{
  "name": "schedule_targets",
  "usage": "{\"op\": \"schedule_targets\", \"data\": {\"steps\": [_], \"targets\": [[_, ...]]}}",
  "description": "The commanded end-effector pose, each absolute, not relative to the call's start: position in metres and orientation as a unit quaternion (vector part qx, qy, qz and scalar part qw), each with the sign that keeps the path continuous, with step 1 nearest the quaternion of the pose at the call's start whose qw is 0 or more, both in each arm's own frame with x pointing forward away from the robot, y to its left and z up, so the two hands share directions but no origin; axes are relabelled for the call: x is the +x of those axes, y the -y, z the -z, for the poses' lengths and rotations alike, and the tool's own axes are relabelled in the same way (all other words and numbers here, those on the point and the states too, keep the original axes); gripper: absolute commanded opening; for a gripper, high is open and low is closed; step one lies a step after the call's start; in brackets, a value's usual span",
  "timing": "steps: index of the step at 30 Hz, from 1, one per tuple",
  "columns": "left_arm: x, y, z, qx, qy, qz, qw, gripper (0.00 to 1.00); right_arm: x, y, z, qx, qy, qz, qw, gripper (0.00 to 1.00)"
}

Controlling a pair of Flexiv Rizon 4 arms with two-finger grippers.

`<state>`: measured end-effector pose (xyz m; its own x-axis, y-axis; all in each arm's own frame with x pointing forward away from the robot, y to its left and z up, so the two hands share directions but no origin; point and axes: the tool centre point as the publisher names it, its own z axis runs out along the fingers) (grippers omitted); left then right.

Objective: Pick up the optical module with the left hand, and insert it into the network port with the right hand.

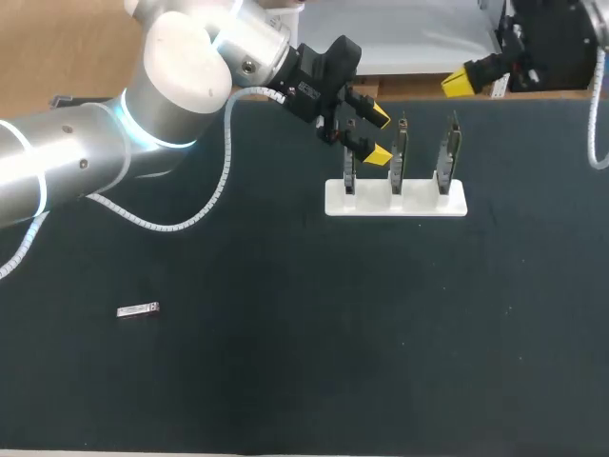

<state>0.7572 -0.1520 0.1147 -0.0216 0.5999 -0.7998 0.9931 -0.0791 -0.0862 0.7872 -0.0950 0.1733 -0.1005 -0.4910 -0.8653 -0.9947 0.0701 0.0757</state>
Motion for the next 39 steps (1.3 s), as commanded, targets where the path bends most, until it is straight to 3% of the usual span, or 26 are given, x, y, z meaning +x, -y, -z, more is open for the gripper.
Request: {"op": "schedule_targets", "data": {"steps": [1,13,39], "targets": [[0.76,0.153,-0.115,0.644,-0.62,0.356,0.273,1.0,0.78,0.114,-0.171,-0.576,-0.644,-0.364,0.348,0.0],[0.76,0.153,-0.115,0.644,-0.62,0.356,0.273,1.0,0.776,0.137,-0.16,-0.587,-0.64,-0.369,0.332,0.0],[0.76,0.153,-0.115,0.644,-0.62,0.356,0.273,1.0,0.765,0.133,-0.147,-0.591,-0.637,-0.381,0.316,0.0]]}}
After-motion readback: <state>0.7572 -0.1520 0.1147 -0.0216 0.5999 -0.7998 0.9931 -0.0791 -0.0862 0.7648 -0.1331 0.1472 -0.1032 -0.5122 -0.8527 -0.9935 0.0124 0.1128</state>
